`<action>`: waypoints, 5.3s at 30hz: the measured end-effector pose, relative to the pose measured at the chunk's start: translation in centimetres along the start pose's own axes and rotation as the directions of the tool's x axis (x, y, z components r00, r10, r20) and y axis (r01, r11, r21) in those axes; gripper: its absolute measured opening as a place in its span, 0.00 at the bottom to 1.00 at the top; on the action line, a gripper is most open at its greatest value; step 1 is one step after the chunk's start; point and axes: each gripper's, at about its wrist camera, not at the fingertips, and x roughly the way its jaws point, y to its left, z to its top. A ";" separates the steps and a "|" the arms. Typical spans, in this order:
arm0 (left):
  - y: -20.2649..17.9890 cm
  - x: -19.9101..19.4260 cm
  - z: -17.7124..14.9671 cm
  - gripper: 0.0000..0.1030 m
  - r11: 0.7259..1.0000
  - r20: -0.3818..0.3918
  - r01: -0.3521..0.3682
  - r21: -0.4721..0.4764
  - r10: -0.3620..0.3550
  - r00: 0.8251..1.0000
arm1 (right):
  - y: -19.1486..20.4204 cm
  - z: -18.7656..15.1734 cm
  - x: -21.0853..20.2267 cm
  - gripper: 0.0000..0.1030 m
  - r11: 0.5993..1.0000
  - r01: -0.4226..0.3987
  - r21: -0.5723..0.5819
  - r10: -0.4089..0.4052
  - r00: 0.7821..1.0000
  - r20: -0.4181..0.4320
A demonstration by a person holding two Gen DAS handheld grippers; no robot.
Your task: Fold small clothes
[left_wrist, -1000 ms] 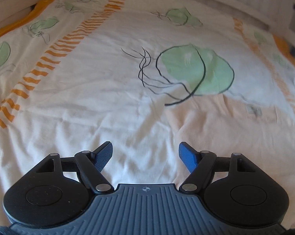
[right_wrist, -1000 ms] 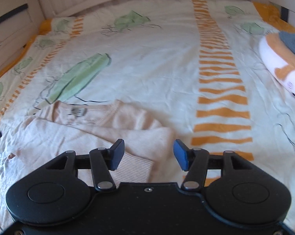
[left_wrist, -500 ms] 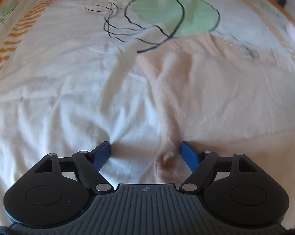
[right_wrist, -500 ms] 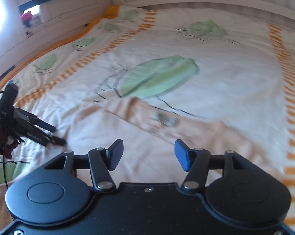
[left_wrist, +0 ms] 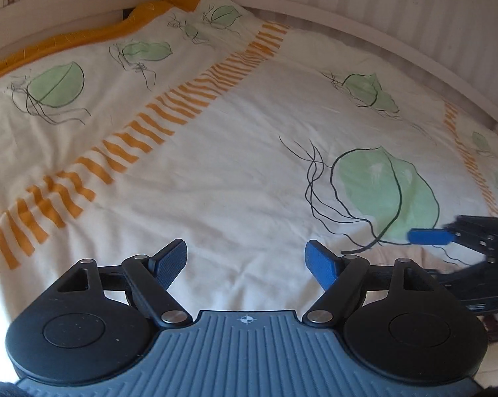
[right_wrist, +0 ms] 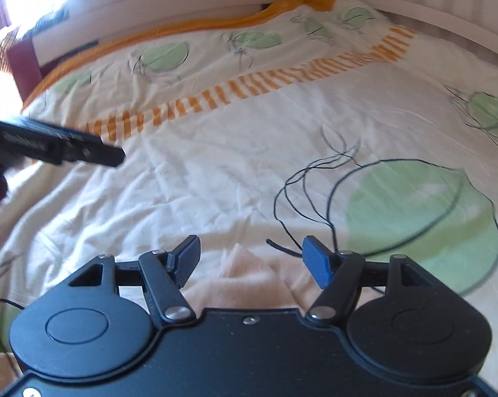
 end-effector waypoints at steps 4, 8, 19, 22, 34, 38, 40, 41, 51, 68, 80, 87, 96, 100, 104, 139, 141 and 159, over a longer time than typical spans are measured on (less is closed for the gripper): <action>-1.1 -0.3 0.1 0.75 0.999 -0.002 0.045 0.016 -0.045 0.999 | 0.9 0.3 3.4 0.61 0.997 -0.020 -0.078 0.014 0.997 -0.077; -2.3 -0.3 0.0 0.75 0.996 0.004 0.071 0.053 -0.072 0.997 | 1.6 0.3 5.3 0.46 0.991 -0.045 -0.125 0.028 0.990 -0.139; -2.8 -0.4 -0.2 0.75 0.995 0.004 0.071 0.070 -0.072 0.997 | -2.3 1.7 5.3 0.05 0.980 -0.097 0.175 0.109 0.992 -0.062; -3.1 -0.2 -0.3 0.75 0.994 -0.004 0.070 0.087 -0.069 0.998 | -3.4 1.8 6.1 0.05 0.970 -0.065 0.234 0.077 0.996 -0.045; -5.3 1.5 -1.4 0.75 0.976 -0.064 0.048 0.212 -0.036 0.997 | -5.0 -1.3 -0.9 0.73 0.949 0.055 0.311 -0.088 0.992 0.093; -7.6 2.4 -2.3 0.76 0.953 -0.076 0.057 0.296 -0.036 0.996 | -6.0 -5.5 -6.2 1.00 0.919 0.134 0.370 -0.170 0.983 0.065; -9.0 2.8 -3.0 0.76 0.933 -0.067 0.066 0.353 -0.045 0.997 | -6.7 -8.0 -8.8 1.00 0.898 0.163 0.408 -0.199 0.979 0.048; -9.6 2.9 -3.3 0.76 0.923 -0.060 0.071 0.379 -0.052 0.997 | -7.1 -9.3 -10.0 1.00 0.883 0.187 0.431 -0.221 0.975 0.029; -13.4 5.6 -6.8 0.93 0.855 -0.059 0.130 0.502 -0.116 0.992 | -7.9 -19.8 -17.3 1.00 0.749 0.342 0.568 -0.362 0.928 -0.082; -7.1 10.6 -5.4 1.00 0.968 -0.118 -0.061 0.244 0.092 0.989 | -8.1 -21.9 -18.3 1.00 0.733 0.350 0.584 -0.379 0.922 -0.077; -10.2 7.8 -3.5 1.00 0.966 0.004 0.108 0.236 -0.112 0.994 | -8.6 -22.0 -18.7 1.00 0.716 0.363 0.597 -0.392 0.916 -0.087; -8.8 10.9 -5.1 1.00 0.973 -0.134 0.012 0.230 0.020 0.991 | -8.4 -22.1 -18.6 1.00 0.726 0.360 0.587 -0.377 0.921 -0.098; -10.0 10.2 -4.8 0.99 0.957 -0.135 0.140 0.254 -0.109 0.985 | -8.9 -22.3 -19.0 1.00 0.714 0.330 0.618 -0.353 0.931 -0.089; -11.1 10.5 -5.1 0.85 0.938 -0.154 0.237 0.254 -0.203 0.967 | -9.0 -22.3 -19.1 1.00 0.711 0.320 0.626 -0.346 0.934 -0.084; -11.4 10.6 -5.0 0.49 0.937 -0.164 0.270 0.223 -0.237 0.958 | -9.1 -22.3 -19.2 1.00 0.711 0.316 0.629 -0.341 0.936 -0.084; -9.6 10.1 -4.9 0.18 0.962 -0.005 0.108 0.250 -0.110 0.994 | -9.4 -22.5 -19.0 1.00 0.705 0.306 0.640 -0.323 0.942 -0.093; -9.3 9.4 -4.5 0.41 0.968 0.027 0.058 0.243 -0.066 0.997 | -9.4 -22.5 -19.2 1.00 0.701 0.312 0.641 -0.332 0.939 -0.094; -11.7 6.0 -8.7 0.71 0.818 -0.217 0.149 0.556 -0.030 0.976 | -8.6 -22.9 -16.2 1.00 0.756 0.475 0.450 -0.368 0.878 -0.307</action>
